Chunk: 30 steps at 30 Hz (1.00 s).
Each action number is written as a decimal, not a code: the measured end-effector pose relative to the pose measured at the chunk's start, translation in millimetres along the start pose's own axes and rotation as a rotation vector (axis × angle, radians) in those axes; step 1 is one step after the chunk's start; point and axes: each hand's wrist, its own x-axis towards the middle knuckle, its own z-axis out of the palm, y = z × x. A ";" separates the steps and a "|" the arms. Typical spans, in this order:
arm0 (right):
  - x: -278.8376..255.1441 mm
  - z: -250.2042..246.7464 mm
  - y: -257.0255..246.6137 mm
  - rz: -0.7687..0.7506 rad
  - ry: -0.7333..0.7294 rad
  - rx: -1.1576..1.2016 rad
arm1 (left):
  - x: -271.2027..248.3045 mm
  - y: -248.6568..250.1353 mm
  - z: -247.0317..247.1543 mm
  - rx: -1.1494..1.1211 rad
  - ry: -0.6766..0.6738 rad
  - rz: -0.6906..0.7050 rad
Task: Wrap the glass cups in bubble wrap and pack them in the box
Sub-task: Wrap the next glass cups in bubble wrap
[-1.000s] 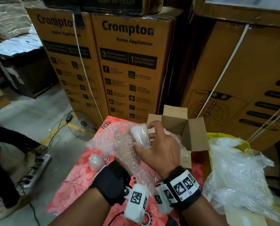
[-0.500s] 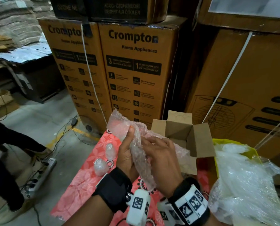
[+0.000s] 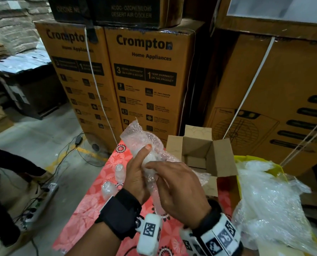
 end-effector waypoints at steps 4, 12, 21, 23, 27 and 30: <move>-10.8 1.2 19.4 0.157 0.097 0.155 | 8.7 -7.4 -13.3 -0.069 0.014 -0.011; -60.1 -8.0 55.8 1.116 -0.149 0.962 | 11.1 -0.7 -23.0 -0.161 -0.049 -0.071; -52.8 17.8 44.2 0.833 0.134 2.337 | 8.7 -7.7 -10.2 -0.137 -0.118 -0.155; -38.1 12.1 37.7 0.768 0.422 2.297 | 10.6 -9.7 -10.4 -0.061 -0.080 -0.115; -23.8 -1.3 42.2 0.595 0.477 2.030 | 15.2 -13.0 -9.7 0.008 -0.020 -0.051; -24.7 1.1 55.2 0.543 0.264 1.719 | 14.9 -14.4 -4.1 0.048 0.003 -0.004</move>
